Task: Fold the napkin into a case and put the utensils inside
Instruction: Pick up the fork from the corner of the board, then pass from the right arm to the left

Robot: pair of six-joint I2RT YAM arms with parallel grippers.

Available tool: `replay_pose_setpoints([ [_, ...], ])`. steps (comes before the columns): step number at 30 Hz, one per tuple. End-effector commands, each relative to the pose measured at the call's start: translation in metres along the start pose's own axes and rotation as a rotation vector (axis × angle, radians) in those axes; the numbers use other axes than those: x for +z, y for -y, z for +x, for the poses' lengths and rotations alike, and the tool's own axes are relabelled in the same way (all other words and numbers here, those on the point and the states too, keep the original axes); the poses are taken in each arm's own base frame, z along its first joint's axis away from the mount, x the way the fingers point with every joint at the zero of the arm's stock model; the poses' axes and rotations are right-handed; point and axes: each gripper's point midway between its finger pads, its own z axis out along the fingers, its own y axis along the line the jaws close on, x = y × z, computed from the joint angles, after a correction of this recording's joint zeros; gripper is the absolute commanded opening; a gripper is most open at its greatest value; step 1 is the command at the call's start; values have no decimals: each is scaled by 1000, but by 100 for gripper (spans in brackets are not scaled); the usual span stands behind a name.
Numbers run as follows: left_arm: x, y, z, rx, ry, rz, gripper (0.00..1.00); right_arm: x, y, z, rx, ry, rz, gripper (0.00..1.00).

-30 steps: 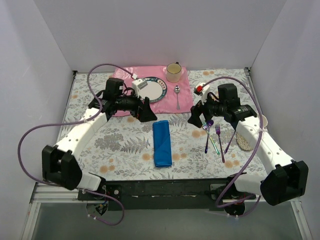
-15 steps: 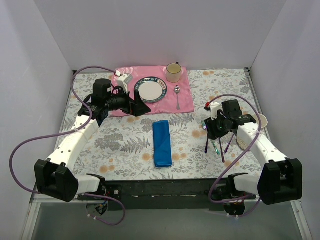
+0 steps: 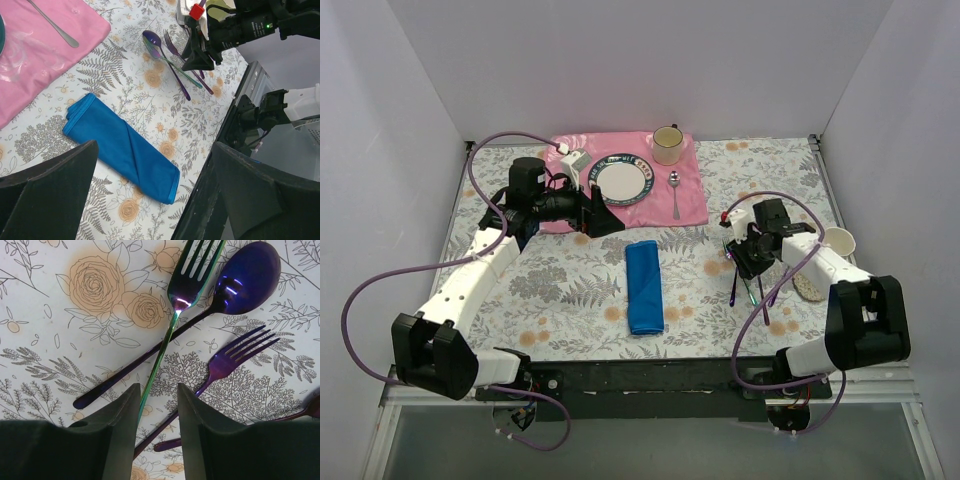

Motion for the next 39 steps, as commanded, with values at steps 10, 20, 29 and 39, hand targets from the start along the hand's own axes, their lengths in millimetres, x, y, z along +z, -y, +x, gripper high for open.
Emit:
replay_pose_setpoints([
  [10, -1, 4, -4, 30, 0, 17, 98, 23, 11, 0, -56, -7, 14, 43],
  [20, -1, 0, -1, 33, -6, 1, 98, 28, 2, 1, -56, 5, -38, 35],
  [29, -3, -6, -11, 61, 16, -55, 98, -27, 5, -44, -75, 133, -2, 1],
  [39, 0, -19, -46, 68, 125, -131, 98, -123, -24, -149, -5, 516, -132, 1],
])
